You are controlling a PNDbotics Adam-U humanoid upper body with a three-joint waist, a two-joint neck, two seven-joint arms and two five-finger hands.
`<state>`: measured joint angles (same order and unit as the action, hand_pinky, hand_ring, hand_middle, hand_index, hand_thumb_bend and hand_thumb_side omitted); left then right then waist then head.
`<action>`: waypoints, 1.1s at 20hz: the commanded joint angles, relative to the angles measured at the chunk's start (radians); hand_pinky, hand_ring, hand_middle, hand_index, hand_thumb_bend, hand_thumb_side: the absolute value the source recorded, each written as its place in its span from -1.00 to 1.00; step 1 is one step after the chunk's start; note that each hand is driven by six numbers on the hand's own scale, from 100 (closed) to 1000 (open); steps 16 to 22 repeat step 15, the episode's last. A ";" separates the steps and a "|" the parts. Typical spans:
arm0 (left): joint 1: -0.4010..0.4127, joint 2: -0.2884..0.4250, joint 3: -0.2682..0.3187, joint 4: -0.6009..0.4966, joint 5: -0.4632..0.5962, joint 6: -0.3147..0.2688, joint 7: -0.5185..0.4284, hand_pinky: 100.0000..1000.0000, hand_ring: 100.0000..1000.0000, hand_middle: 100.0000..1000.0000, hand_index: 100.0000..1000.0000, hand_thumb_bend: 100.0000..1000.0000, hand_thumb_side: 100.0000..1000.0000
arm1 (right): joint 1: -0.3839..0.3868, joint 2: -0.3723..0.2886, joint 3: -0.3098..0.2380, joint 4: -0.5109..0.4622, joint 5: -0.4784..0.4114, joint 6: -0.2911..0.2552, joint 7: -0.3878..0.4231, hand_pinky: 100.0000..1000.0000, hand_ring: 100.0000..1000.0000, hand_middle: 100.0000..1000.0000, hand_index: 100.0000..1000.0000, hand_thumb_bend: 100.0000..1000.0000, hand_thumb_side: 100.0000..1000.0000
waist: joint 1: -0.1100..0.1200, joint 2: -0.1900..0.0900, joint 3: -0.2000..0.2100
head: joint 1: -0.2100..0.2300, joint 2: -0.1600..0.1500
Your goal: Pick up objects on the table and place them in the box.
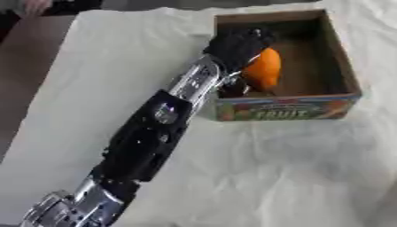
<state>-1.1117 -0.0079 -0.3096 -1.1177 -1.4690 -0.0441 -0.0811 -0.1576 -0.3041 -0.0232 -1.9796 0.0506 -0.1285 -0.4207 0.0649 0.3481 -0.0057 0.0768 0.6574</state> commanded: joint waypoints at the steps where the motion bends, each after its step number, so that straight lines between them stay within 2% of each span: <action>1: -0.016 0.032 0.020 -0.082 0.037 0.023 0.041 -0.09 0.19 0.43 0.74 -0.21 -0.80 | -0.002 -0.010 -0.005 -0.020 -0.007 0.001 -0.002 0.70 0.43 0.09 0.51 -1.00 0.93 | -0.009 -0.030 0.004 | -0.006 -0.006; 8: -0.002 0.096 0.108 -0.238 0.128 0.080 0.136 -0.36 -0.01 0.37 0.51 -0.51 -0.81 | 0.010 -0.012 -0.016 -0.020 -0.005 0.002 -0.014 0.70 0.43 0.09 0.51 -1.00 0.92 | -0.014 -0.046 0.036 | -0.046 0.020; 9: 0.001 0.104 0.121 -0.260 0.142 0.088 0.149 -0.39 -0.03 0.36 0.50 -1.00 -0.56 | 0.011 -0.012 -0.017 -0.020 -0.005 0.001 -0.015 0.70 0.43 0.09 0.51 -1.00 0.92 | -0.016 -0.048 0.042 | -0.051 0.023; 10: 0.006 0.113 0.131 -0.282 0.155 0.096 0.163 -0.39 -0.03 0.36 0.50 -0.56 -0.81 | 0.012 -0.013 -0.018 -0.020 -0.005 0.001 -0.016 0.70 0.43 0.09 0.51 -1.00 0.92 | -0.016 -0.049 0.047 | -0.055 0.025; 15: 0.067 0.158 0.171 -0.396 0.225 0.146 0.233 -0.44 -0.08 0.34 0.44 -0.80 -0.60 | 0.012 -0.015 -0.027 -0.020 -0.005 -0.004 -0.025 0.70 0.43 0.09 0.51 -1.00 0.93 | -0.027 -0.058 0.073 | -0.078 0.034; 22: 0.067 0.158 0.171 -0.396 0.225 0.146 0.233 -0.44 -0.08 0.34 0.44 -0.80 -0.60 | 0.012 -0.015 -0.027 -0.020 -0.005 -0.004 -0.025 0.70 0.43 0.09 0.51 -1.00 0.93 | -0.027 -0.058 0.073 | -0.078 0.034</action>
